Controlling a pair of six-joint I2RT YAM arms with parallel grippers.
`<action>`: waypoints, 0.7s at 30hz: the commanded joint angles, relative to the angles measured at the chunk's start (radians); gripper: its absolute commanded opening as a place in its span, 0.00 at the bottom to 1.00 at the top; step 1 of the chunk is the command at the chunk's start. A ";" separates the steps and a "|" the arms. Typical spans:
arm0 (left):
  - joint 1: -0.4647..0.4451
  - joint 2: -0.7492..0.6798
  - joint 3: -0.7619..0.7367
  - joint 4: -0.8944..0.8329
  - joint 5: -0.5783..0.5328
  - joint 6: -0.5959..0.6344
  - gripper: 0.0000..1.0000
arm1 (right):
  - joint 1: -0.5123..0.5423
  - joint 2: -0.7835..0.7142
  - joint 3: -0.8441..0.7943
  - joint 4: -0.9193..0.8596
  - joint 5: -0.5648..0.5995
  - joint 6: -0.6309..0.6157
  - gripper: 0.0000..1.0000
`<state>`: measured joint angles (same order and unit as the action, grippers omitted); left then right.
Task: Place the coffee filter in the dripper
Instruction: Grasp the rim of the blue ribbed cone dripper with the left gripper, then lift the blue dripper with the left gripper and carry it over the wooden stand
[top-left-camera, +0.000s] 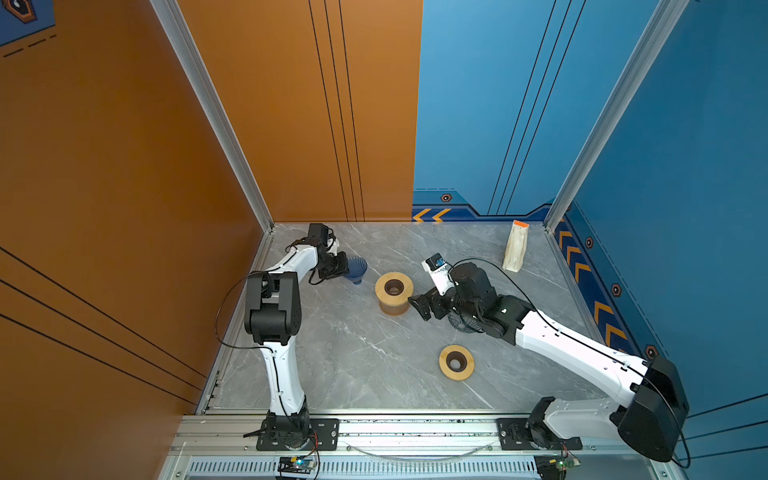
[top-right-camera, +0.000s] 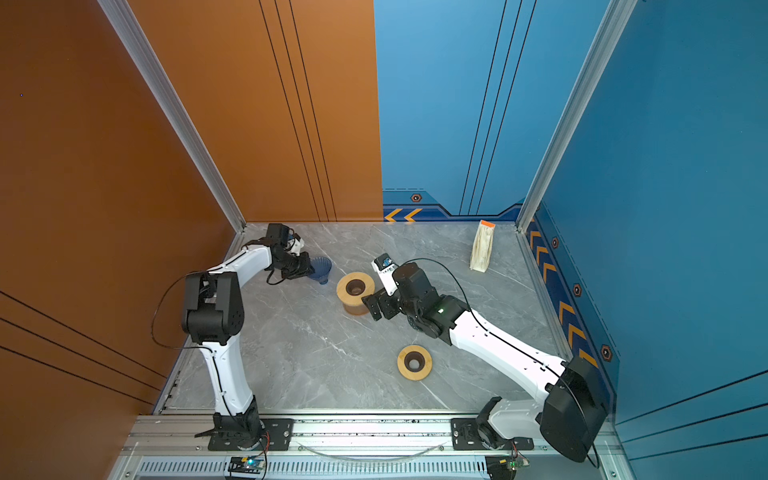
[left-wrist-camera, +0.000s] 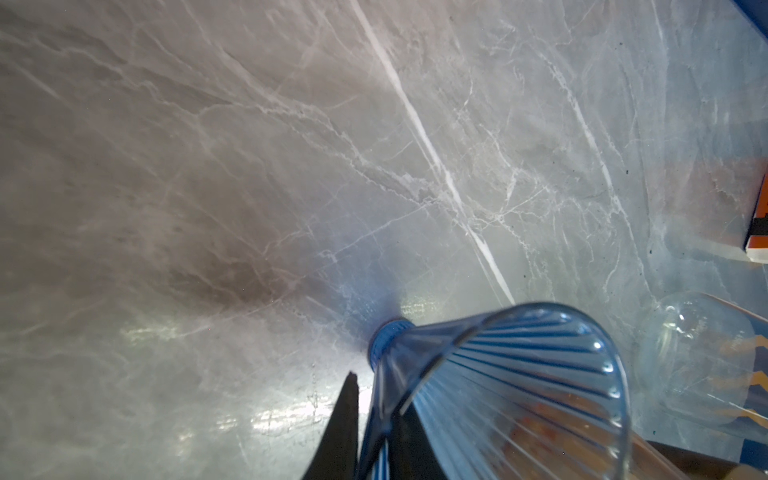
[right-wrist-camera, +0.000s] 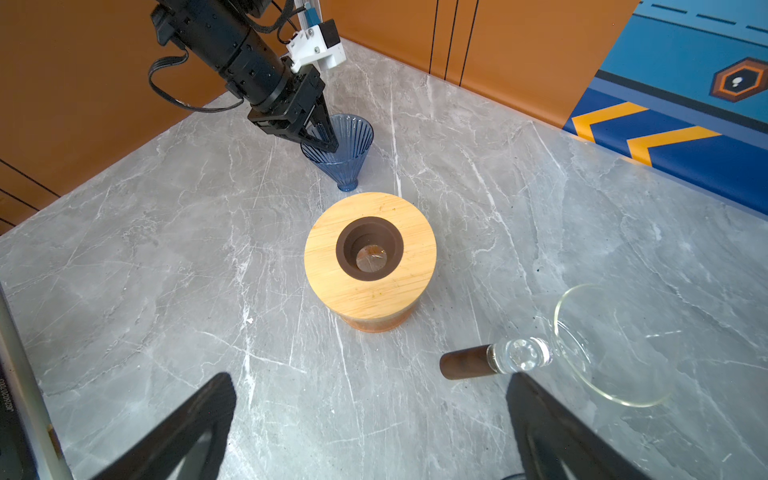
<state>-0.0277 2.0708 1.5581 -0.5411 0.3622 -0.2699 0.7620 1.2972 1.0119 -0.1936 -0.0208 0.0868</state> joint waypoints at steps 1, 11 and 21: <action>-0.006 -0.045 -0.021 -0.008 0.016 -0.002 0.12 | -0.007 -0.029 -0.015 0.022 0.033 0.009 1.00; -0.011 -0.137 -0.062 -0.009 0.018 0.000 0.07 | -0.008 -0.045 -0.028 0.026 0.039 0.011 1.00; -0.051 -0.255 -0.052 -0.063 0.029 0.008 0.06 | -0.007 -0.067 -0.040 0.031 0.043 0.012 1.00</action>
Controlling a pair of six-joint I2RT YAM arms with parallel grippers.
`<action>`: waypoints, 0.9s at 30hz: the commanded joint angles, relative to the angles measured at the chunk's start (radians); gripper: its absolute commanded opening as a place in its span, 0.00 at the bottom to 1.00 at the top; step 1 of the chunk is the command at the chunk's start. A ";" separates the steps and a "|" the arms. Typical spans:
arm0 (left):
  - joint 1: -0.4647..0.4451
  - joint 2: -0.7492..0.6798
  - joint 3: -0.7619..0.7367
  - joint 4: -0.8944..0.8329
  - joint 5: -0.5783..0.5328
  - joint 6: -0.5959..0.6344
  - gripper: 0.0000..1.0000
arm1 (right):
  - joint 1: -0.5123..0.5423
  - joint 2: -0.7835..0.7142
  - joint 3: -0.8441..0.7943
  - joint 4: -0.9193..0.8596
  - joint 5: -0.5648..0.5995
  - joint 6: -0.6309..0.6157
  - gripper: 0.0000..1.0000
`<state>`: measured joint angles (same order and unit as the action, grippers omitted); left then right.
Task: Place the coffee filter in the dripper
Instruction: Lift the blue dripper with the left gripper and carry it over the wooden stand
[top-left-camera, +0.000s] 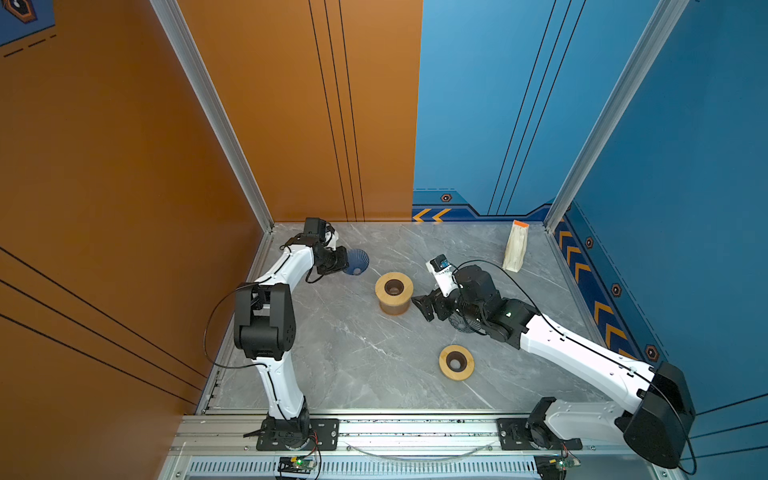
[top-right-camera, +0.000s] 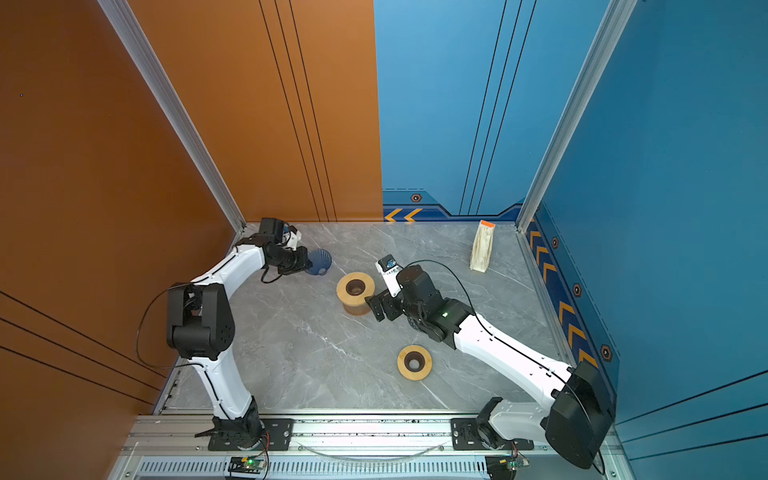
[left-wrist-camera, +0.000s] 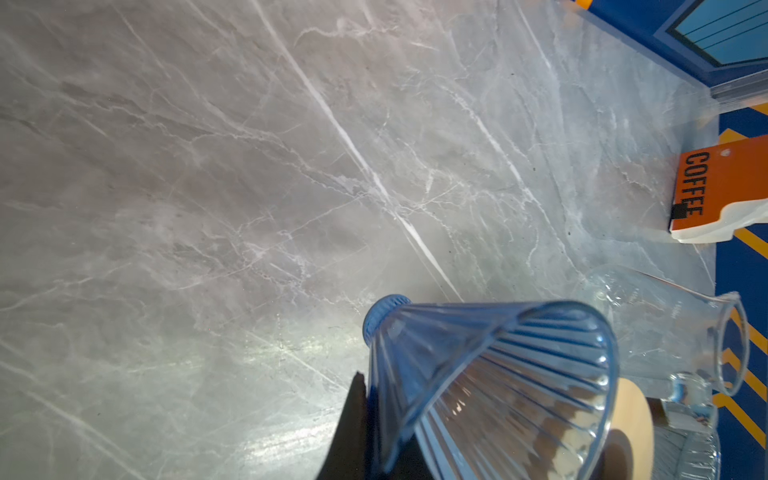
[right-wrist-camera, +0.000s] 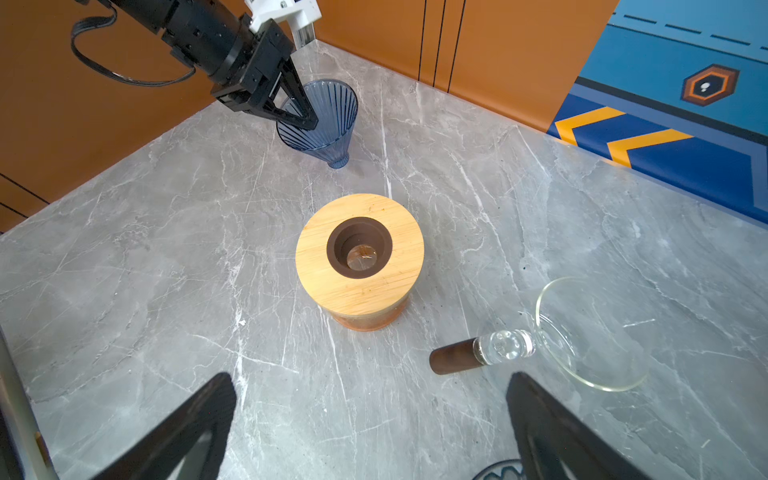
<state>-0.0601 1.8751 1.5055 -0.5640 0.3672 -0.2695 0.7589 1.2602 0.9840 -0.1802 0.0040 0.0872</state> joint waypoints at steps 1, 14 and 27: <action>-0.026 -0.075 0.002 -0.047 0.024 0.009 0.06 | -0.005 -0.034 -0.015 0.016 0.020 0.011 1.00; -0.140 -0.176 0.068 -0.111 0.069 0.000 0.07 | -0.022 -0.071 -0.037 0.005 0.056 -0.018 1.00; -0.238 -0.207 0.020 -0.172 0.059 0.002 0.07 | -0.088 -0.135 -0.075 0.001 0.053 -0.007 1.00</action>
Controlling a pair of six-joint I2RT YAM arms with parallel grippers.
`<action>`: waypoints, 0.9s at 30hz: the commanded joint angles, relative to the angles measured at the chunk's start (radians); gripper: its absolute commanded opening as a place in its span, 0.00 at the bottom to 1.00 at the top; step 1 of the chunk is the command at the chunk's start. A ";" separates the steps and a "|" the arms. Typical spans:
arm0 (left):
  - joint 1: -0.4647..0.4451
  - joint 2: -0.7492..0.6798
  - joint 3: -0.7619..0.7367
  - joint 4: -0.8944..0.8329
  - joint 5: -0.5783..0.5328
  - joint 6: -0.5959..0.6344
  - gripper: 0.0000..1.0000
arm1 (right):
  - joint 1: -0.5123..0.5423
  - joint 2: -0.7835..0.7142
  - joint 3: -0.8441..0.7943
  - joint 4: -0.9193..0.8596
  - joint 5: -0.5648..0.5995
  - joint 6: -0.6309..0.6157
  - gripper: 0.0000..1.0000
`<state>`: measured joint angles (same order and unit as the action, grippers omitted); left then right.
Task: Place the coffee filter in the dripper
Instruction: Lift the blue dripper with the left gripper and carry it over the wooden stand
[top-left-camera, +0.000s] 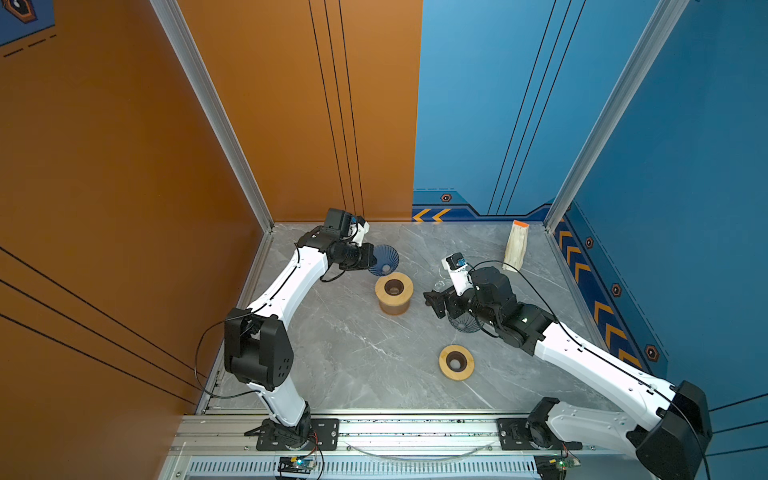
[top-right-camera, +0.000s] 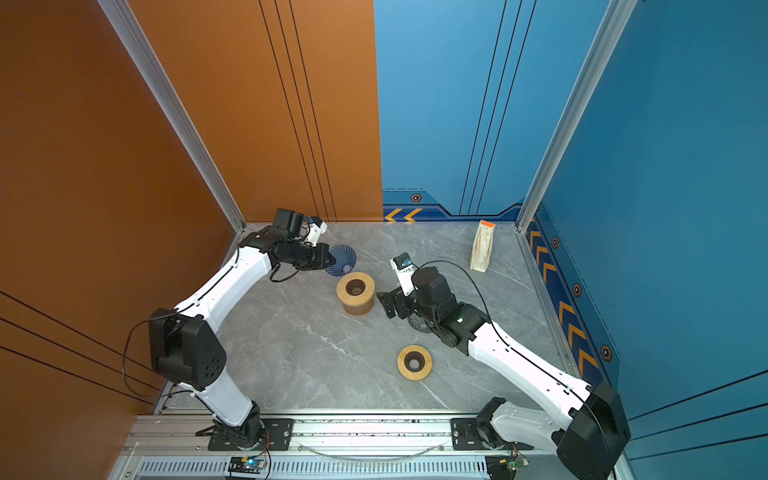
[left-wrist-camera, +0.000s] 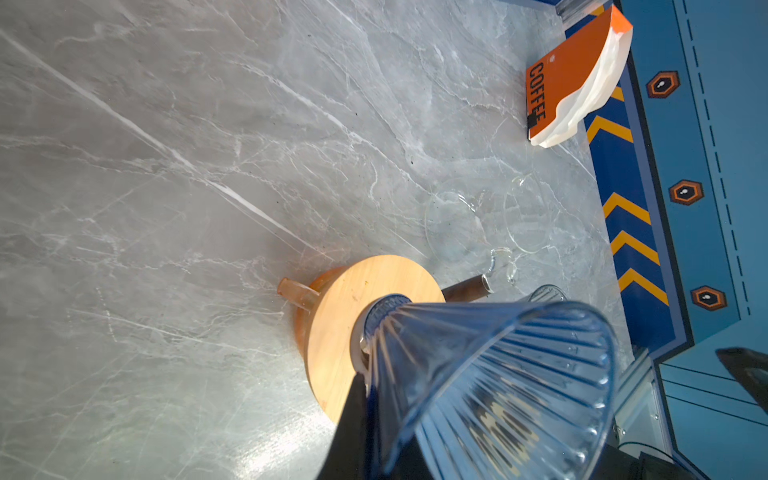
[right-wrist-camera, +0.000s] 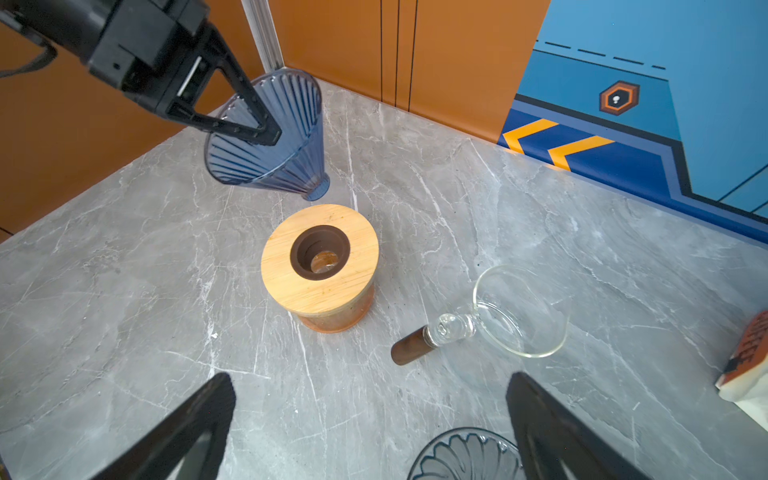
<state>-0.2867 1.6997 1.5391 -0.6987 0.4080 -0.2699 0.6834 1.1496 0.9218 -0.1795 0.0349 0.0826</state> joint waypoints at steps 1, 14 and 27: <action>-0.016 -0.033 -0.017 -0.044 0.020 0.006 0.07 | -0.014 -0.028 -0.016 -0.002 0.022 -0.001 1.00; -0.035 0.009 -0.008 -0.074 0.021 0.018 0.08 | -0.019 -0.043 -0.038 0.005 0.020 0.000 1.00; -0.046 0.072 0.013 -0.074 0.032 0.020 0.08 | -0.019 -0.049 -0.046 0.008 0.023 0.001 1.00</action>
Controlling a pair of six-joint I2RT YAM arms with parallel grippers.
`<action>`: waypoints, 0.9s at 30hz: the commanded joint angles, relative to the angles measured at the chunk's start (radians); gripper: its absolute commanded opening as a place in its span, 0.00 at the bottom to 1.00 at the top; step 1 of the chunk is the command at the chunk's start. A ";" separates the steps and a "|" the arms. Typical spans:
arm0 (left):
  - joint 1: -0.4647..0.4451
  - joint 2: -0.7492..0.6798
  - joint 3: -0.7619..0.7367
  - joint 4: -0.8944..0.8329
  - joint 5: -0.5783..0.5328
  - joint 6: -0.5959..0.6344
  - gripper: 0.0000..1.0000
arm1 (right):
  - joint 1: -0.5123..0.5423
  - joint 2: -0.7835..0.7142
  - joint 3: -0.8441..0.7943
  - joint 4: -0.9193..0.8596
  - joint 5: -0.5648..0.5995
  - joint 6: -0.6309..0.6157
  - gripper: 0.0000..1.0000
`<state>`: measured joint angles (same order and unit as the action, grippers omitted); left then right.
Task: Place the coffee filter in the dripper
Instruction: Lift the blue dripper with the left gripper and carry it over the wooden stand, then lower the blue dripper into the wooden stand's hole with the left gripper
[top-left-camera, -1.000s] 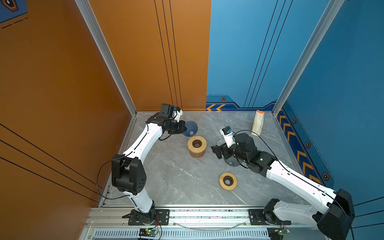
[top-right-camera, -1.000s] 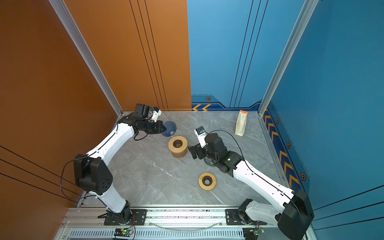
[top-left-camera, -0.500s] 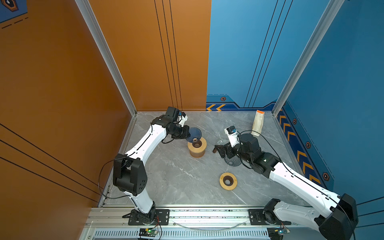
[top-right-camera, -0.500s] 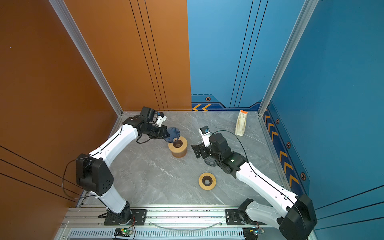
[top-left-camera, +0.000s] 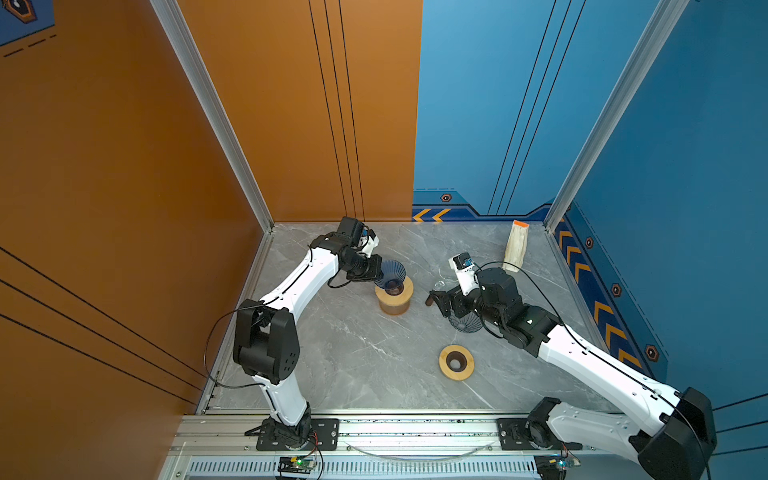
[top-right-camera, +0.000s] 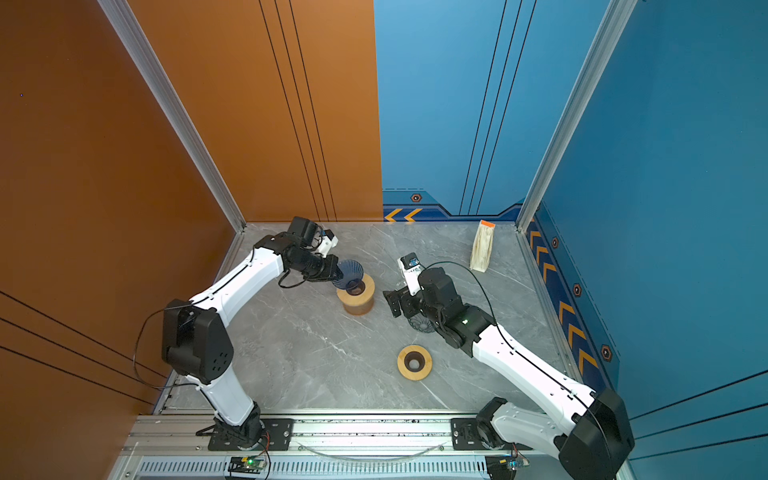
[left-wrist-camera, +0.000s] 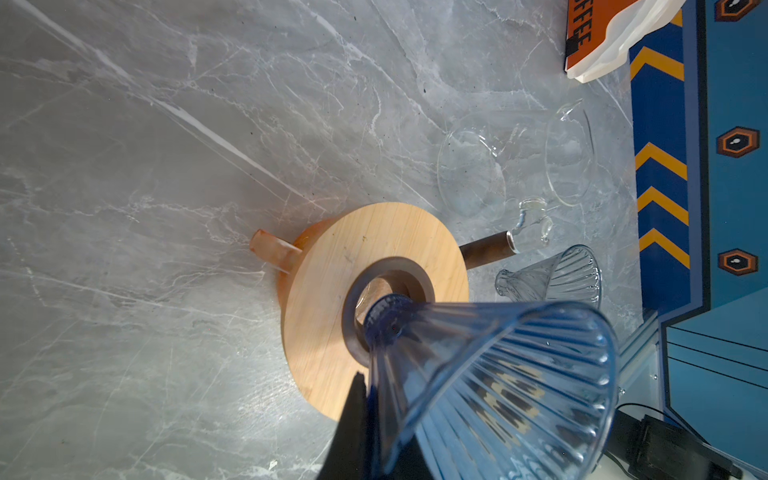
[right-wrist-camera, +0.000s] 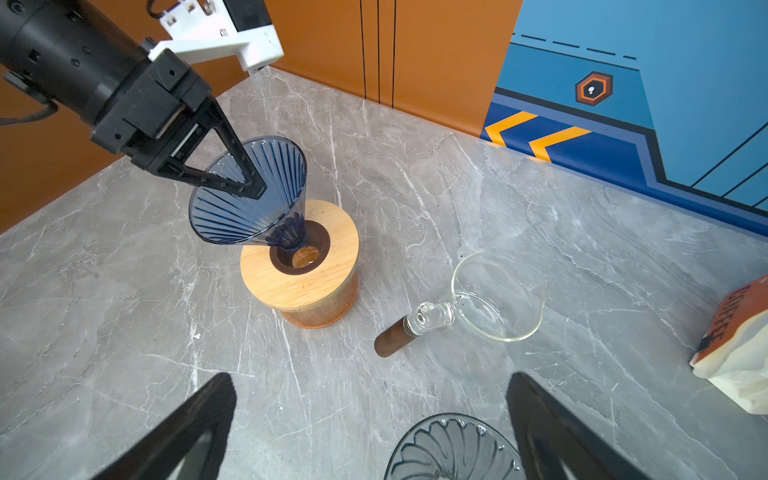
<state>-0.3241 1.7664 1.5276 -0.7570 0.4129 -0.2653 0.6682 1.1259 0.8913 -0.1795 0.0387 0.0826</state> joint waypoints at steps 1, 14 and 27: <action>-0.009 0.008 0.023 -0.016 0.028 0.016 0.09 | -0.004 -0.026 -0.017 0.009 0.020 0.000 1.00; -0.006 0.050 0.025 -0.016 0.049 0.015 0.10 | -0.004 -0.026 -0.026 0.009 0.025 -0.009 1.00; 0.007 0.055 0.053 -0.172 0.021 0.126 0.10 | -0.005 -0.011 -0.022 0.009 0.017 -0.012 1.00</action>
<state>-0.3218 1.8160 1.5459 -0.8284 0.4271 -0.1978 0.6674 1.1183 0.8753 -0.1795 0.0395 0.0822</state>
